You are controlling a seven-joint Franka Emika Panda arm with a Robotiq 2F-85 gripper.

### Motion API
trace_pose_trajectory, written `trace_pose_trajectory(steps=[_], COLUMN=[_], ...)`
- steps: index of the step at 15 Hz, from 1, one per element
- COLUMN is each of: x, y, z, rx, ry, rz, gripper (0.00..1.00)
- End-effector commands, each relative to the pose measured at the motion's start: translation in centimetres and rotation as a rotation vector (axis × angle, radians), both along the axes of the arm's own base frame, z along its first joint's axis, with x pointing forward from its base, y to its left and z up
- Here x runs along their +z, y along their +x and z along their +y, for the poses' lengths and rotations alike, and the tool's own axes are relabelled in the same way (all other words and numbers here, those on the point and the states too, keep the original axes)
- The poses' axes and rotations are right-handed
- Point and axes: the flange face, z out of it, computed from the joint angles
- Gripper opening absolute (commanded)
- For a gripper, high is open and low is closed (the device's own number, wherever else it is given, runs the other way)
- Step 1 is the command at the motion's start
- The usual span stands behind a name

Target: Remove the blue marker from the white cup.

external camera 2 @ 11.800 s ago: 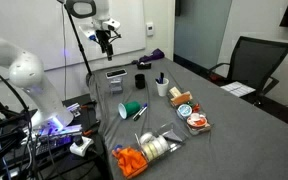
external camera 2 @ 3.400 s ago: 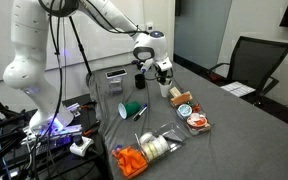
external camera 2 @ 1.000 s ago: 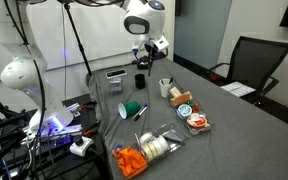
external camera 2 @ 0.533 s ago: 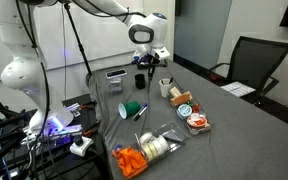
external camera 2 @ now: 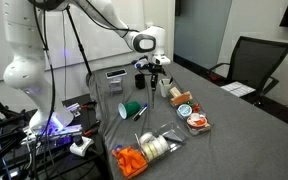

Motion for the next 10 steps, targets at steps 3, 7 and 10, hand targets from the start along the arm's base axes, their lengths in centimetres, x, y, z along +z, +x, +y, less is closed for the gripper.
trace_pose_trajectory(steps=[3,7,10], x=[-3.4,-5.8,-6.9], y=[0.2,-0.2,-0.5], z=[0.2,0.3,0.2], rx=[0.052,0.064,0.1], ry=[-0.231,-0.277,-0.298], rz=[-0.028,-0.011,0.006], gripper=[0.05,0.05,0.45])
